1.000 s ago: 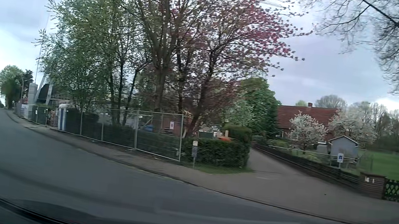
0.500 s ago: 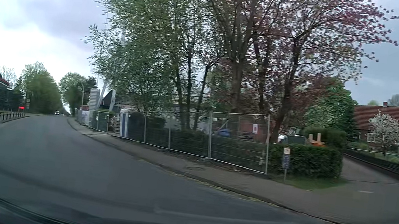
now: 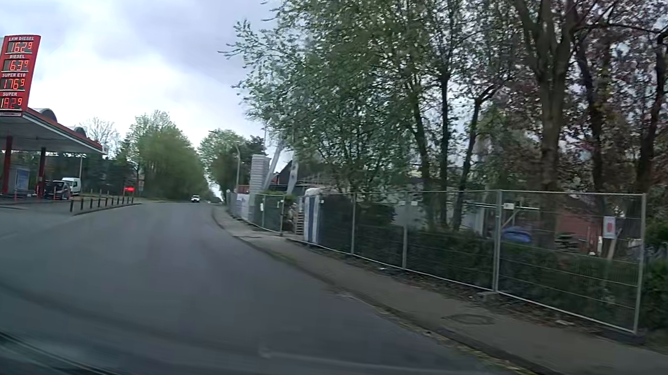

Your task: Follow the waypoints while adhering to traffic rules and regulations

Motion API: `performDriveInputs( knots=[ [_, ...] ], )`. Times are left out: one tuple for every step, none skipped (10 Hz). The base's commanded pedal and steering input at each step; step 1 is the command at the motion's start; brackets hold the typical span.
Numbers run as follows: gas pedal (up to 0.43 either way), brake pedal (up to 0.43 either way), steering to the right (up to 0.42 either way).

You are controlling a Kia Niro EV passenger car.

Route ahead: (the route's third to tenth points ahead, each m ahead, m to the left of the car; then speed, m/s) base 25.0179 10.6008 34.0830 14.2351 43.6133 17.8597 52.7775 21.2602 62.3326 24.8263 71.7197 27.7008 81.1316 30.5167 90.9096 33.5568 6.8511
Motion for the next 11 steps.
performDriveInputs(
  knots=[
    [0.287,0.000,-0.236],
    [0.287,0.000,-0.223],
    [0.287,0.000,-0.214],
    [0.287,0.000,-0.204],
    [0.287,0.000,-0.191],
    [0.299,0.000,-0.170],
    [0.299,0.000,-0.146],
    [0.299,0.000,-0.123],
    [0.299,0.000,-0.102],
    [0.299,0.000,-0.089],
    [0.299,0.000,-0.079]
  ],
)
